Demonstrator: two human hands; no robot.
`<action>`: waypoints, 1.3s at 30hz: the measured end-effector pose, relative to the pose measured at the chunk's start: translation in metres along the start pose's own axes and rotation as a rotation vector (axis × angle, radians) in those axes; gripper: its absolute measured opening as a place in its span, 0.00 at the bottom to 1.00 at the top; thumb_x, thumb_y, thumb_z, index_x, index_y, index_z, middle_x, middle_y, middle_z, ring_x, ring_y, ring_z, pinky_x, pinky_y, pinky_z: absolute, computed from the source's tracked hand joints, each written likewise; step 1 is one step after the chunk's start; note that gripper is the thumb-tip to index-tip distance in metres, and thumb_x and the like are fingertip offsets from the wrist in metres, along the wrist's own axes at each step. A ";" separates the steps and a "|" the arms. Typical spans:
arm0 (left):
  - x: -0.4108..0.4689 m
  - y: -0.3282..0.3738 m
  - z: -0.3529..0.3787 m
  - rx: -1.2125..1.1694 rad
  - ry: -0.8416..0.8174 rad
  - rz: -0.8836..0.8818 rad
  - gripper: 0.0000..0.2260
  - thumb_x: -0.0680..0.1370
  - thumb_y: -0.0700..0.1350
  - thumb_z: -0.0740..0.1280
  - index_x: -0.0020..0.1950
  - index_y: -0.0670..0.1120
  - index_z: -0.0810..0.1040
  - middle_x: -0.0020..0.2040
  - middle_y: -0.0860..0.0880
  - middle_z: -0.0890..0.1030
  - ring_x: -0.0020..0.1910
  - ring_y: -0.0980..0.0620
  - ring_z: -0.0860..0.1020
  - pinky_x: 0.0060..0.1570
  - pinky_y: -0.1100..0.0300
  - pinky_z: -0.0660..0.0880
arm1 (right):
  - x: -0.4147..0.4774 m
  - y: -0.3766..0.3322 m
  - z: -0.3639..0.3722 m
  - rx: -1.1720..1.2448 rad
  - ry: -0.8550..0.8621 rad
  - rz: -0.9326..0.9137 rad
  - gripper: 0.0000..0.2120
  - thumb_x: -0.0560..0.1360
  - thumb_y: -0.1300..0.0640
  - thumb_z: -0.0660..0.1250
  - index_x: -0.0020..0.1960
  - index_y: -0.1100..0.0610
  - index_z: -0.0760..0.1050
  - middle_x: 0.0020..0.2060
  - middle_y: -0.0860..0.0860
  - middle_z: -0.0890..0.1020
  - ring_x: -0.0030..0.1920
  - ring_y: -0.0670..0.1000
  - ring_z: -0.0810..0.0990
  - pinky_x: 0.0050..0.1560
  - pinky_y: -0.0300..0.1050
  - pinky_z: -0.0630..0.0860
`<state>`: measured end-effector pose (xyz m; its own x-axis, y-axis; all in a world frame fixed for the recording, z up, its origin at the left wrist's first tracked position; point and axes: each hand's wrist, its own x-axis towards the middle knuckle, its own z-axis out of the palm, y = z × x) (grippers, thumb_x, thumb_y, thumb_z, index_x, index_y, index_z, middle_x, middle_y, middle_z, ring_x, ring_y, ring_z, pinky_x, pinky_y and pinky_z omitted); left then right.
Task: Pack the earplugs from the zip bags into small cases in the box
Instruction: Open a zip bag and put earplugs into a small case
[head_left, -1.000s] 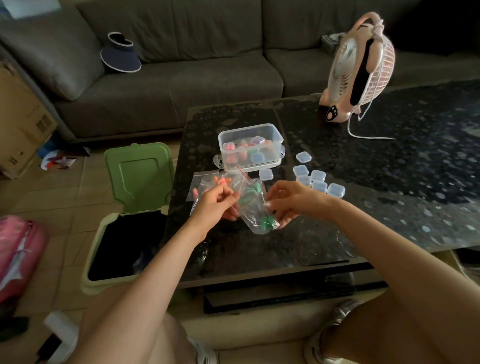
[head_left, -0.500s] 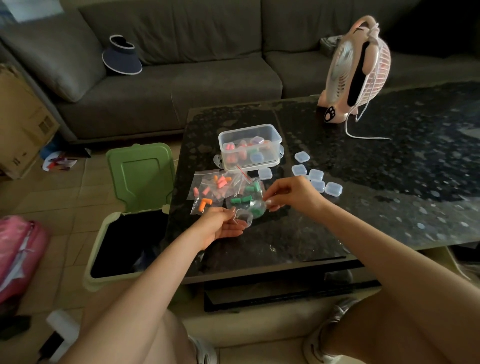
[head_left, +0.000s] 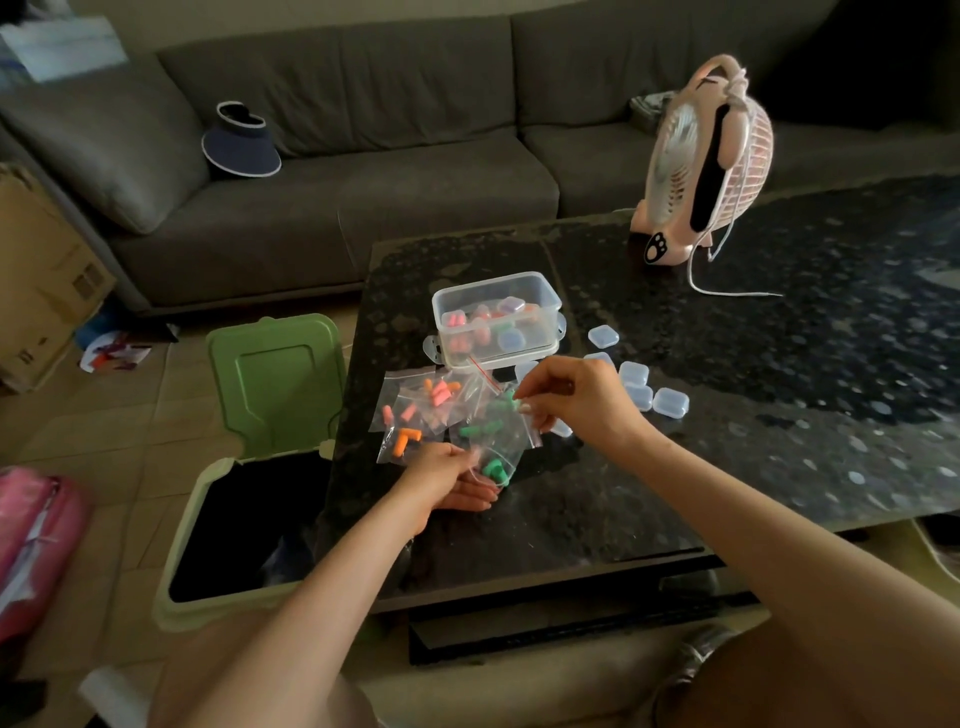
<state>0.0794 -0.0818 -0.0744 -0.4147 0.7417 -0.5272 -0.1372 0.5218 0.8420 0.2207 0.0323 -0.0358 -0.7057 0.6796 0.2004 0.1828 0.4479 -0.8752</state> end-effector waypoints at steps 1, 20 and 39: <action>0.001 0.000 0.000 0.002 0.001 0.001 0.11 0.81 0.44 0.61 0.45 0.38 0.74 0.33 0.42 0.83 0.30 0.49 0.82 0.29 0.61 0.79 | 0.000 0.000 0.000 -0.015 -0.002 -0.007 0.06 0.71 0.68 0.71 0.41 0.58 0.78 0.35 0.51 0.82 0.33 0.50 0.82 0.40 0.45 0.82; -0.003 -0.001 -0.004 -0.074 0.056 0.047 0.10 0.81 0.44 0.59 0.49 0.36 0.73 0.40 0.35 0.83 0.35 0.45 0.84 0.30 0.61 0.80 | 0.018 0.001 -0.004 0.465 0.262 0.285 0.07 0.75 0.67 0.66 0.53 0.64 0.77 0.42 0.59 0.83 0.40 0.54 0.85 0.43 0.47 0.83; -0.010 0.001 -0.008 0.261 0.107 0.410 0.04 0.76 0.40 0.67 0.50 0.42 0.74 0.40 0.48 0.81 0.33 0.55 0.76 0.28 0.69 0.71 | 0.021 0.037 0.003 -0.435 -0.088 0.278 0.10 0.71 0.59 0.68 0.52 0.52 0.78 0.41 0.47 0.78 0.40 0.46 0.76 0.38 0.37 0.74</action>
<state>0.0764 -0.0921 -0.0672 -0.4794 0.8676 -0.1321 0.2812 0.2945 0.9134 0.2105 0.0613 -0.0655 -0.6414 0.7642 -0.0679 0.6257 0.4699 -0.6226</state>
